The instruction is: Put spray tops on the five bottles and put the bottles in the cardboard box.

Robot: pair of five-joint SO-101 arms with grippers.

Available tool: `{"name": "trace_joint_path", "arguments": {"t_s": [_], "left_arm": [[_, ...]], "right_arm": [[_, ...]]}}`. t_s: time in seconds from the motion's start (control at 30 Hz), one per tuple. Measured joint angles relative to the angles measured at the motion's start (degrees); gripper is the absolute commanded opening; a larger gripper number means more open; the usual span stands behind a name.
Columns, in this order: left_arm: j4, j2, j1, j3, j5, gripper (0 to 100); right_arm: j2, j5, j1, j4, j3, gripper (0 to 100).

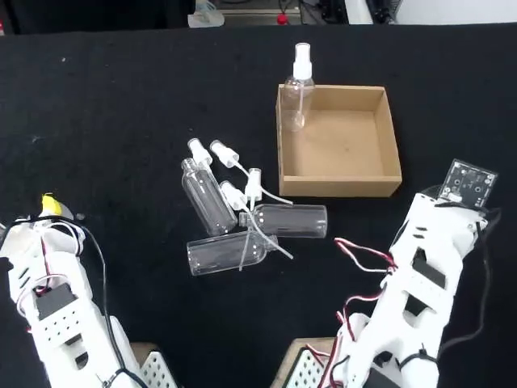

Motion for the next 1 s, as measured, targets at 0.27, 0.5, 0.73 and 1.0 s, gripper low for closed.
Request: {"name": "trace_joint_path", "arguments": {"t_s": [0.27,0.5,0.73,1.0], "left_arm": [[0.0,0.0,0.0,0.0,0.0,15],[0.0,0.0,0.0,0.0,0.0,15],[0.0,0.0,0.0,0.0,0.0,15],[0.0,0.0,0.0,0.0,0.0,15]], "right_arm": [[0.0,0.0,0.0,-3.3,0.5,31.9],[4.8,0.0,0.0,-7.0,0.5,31.9],[5.7,0.0,0.0,-7.6,0.5,31.9],[5.7,0.0,0.0,-7.6,0.5,18.6]]}}
